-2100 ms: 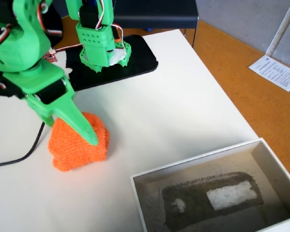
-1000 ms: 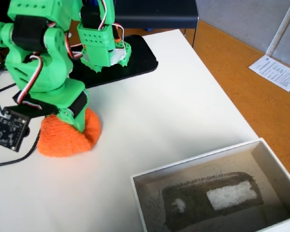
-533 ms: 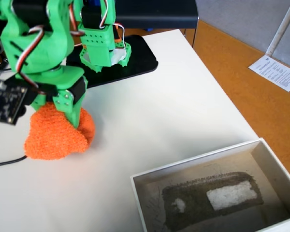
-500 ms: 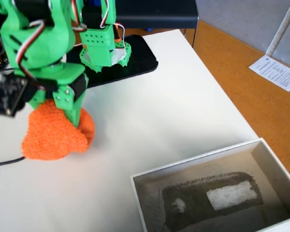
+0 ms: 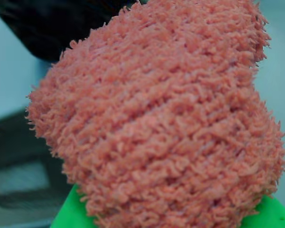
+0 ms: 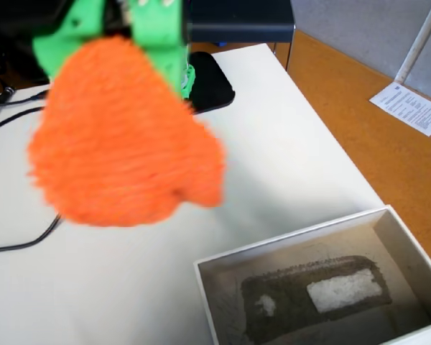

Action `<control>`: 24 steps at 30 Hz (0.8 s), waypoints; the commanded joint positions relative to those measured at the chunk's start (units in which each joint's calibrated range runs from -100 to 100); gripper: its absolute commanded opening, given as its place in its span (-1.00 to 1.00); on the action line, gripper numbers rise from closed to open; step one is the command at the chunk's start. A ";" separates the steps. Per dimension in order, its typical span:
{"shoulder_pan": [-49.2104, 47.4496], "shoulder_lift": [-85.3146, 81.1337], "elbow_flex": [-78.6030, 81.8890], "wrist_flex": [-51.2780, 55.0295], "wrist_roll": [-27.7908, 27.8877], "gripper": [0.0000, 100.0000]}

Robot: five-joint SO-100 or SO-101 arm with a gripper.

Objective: Remove orange objects from table

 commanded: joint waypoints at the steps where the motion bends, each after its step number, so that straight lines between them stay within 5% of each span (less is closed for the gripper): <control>1: -5.01 5.97 -15.75 -0.03 -0.20 -1.00; 14: -10.48 17.81 1.40 -32.38 5.32 -1.00; 24: -10.55 21.92 5.76 -39.51 5.67 -1.00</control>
